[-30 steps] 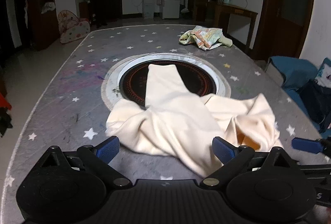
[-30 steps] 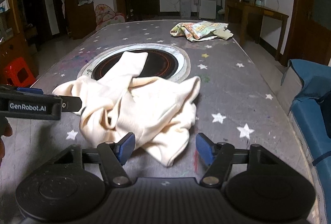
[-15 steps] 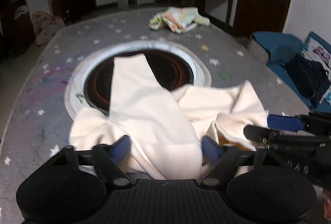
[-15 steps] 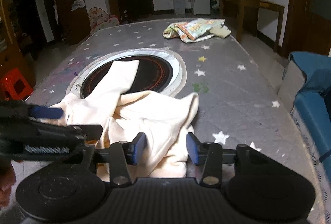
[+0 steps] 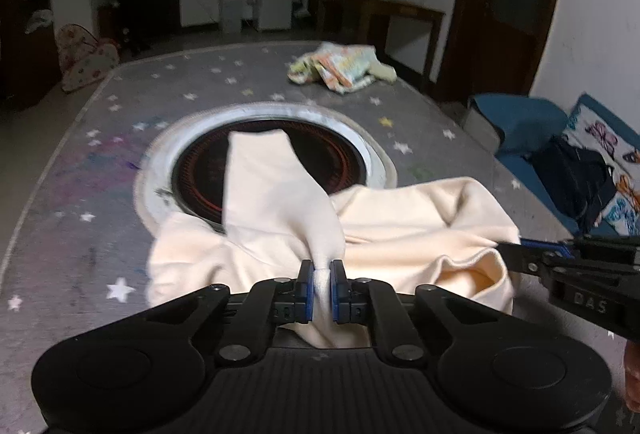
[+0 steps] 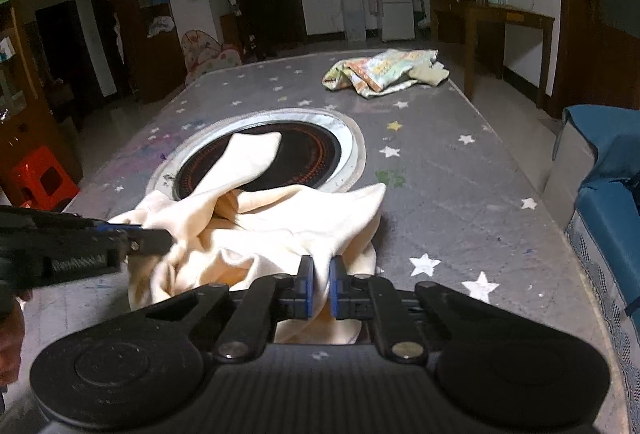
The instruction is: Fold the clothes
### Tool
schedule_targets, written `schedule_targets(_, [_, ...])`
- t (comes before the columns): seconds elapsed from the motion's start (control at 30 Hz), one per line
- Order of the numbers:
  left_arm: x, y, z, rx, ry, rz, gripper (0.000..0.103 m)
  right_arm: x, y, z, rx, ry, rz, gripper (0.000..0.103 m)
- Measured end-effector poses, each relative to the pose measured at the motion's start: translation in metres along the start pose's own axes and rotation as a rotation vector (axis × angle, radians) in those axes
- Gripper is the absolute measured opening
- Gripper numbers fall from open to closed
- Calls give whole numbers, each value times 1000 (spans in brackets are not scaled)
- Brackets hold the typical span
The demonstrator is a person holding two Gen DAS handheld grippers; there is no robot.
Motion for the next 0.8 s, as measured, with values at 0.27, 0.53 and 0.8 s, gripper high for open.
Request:
schedule_targets(0.27, [-16, -69, -1, 82, -56, -10, 9, -13, -56, 4, 49, -29, 80, 6])
schedule_targets(0.53, [-14, -147, -36, 78, -25, -96, 9, -33, -123, -20, -1, -106, 224, 6])
schedule_targets(0.8, [-8, -186, -67, 12, 36, -180, 19, -63, -183, -51, -80, -262, 375, 15])
Point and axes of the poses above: each gripper's, at about its wrist camera, not at the fingertips, and y roughly the way its jaws point, x to its right, z to its top, the point moved 5 cm from there along y, roughly the way its jaws point, and after that the axes turned 12 degrees about x, right-handed, at the moved point
